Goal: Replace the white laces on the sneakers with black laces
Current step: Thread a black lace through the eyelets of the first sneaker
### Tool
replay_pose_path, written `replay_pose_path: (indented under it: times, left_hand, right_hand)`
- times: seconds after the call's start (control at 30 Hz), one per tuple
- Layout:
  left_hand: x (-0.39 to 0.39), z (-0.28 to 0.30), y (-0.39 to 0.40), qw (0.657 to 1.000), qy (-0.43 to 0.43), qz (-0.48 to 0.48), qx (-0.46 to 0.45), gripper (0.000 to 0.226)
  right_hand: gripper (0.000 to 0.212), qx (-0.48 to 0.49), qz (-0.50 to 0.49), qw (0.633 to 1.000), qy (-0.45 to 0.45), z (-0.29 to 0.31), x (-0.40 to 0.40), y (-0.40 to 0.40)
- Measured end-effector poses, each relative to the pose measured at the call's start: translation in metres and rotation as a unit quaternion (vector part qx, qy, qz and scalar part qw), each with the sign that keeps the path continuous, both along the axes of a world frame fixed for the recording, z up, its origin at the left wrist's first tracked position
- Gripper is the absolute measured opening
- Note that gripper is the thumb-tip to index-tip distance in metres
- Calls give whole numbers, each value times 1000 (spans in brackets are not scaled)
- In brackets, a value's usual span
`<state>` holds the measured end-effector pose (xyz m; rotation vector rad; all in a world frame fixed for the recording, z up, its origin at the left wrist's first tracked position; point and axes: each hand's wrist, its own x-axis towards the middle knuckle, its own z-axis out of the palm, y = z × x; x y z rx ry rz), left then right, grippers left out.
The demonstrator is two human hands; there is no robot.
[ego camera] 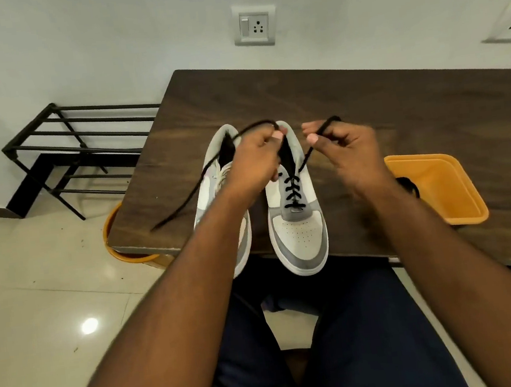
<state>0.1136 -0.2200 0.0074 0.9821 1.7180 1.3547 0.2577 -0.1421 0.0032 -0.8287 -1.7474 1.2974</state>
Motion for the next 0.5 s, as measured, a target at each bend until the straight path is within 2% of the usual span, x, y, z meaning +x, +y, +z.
replay_pose_path:
  times: [0.1, 0.2, 0.37, 0.5]
  left_hand:
    - [-2, 15, -2, 975, 107, -174, -88, 22]
    - [-5, 19, -5, 958, 125, -236, -105, 22]
    - [-4, 13, -12, 961, 138, -236, -52, 18]
    - [-6, 4, -19, 982, 116, -149, -11, 14]
  right_hand:
    - [20, 122, 108, 984, -67, 19, 8, 18]
    - [23, 105, 173, 974, -101, 27, 8, 28]
    - [23, 45, 241, 957, -157, 15, 0, 31]
    - [22, 27, 245, 952, -181, 9, 0, 30]
